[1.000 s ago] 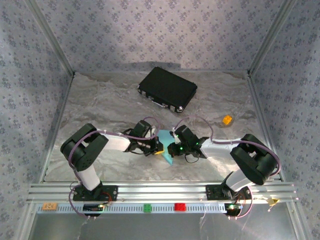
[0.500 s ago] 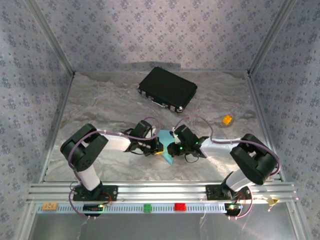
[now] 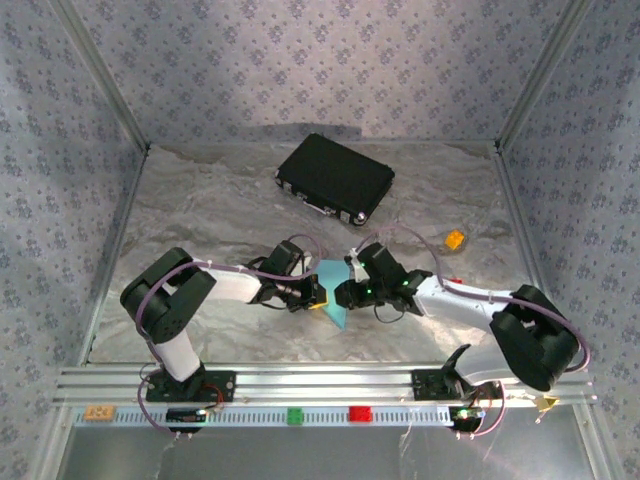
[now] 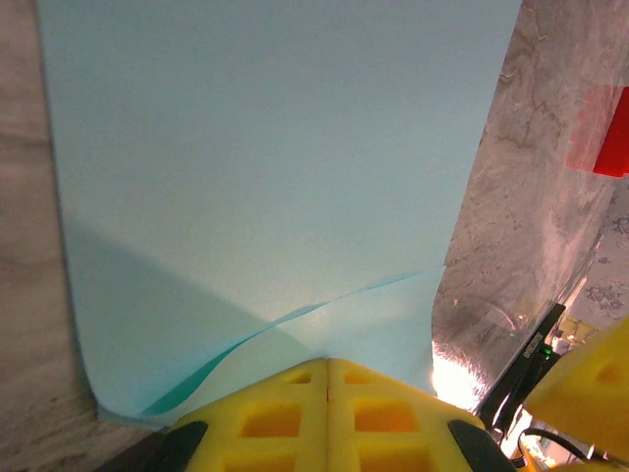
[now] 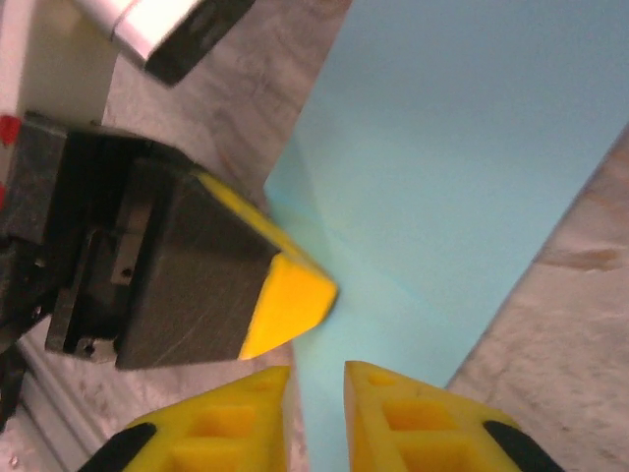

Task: Fold a paper plane with a square sheet of paper (pick it up from the middle)
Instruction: Third fold the triangle at the center of the table.

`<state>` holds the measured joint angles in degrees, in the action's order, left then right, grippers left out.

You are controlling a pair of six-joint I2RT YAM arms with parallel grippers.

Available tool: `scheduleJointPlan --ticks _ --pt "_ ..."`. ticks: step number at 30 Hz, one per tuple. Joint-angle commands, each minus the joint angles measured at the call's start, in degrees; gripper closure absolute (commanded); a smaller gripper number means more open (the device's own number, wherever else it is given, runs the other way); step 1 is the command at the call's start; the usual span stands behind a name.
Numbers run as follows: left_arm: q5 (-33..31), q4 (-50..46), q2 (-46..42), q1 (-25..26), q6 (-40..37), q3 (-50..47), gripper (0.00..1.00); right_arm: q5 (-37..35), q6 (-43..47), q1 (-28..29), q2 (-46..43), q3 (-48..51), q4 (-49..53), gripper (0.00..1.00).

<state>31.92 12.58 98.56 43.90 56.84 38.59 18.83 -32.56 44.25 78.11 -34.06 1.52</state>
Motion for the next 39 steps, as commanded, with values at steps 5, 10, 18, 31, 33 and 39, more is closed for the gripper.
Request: scheduleJointPlan --ticks 5,10,18,31,33,39 --pt "-2.2 -4.2 -0.5 0.1 -0.7 0.0 1.00 5.1 -2.6 2.7 4.1 -2.0 -1.1 0.93" --pt "-2.2 -4.4 -0.4 0.1 -0.7 0.3 1.00 4.8 -2.2 3.7 6.7 -4.1 -0.1 0.95" --pt "-2.2 -4.5 -0.5 0.1 -0.8 0.2 1.00 3.5 -2.9 5.1 11.1 -5.8 -0.7 0.95" --pt "-2.8 -5.2 -0.4 -0.2 -1.1 0.1 1.00 2.6 -5.4 5.8 9.6 0.0 -1.8 0.95" --pt "-2.7 -5.4 -0.2 -0.2 -1.2 0.1 1.00 2.6 -5.6 5.8 8.6 1.0 -1.8 0.94" --pt "-3.1 -5.4 -0.2 -0.5 -1.1 -0.4 1.00 3.9 -6.1 6.0 6.9 3.3 -1.5 0.93"
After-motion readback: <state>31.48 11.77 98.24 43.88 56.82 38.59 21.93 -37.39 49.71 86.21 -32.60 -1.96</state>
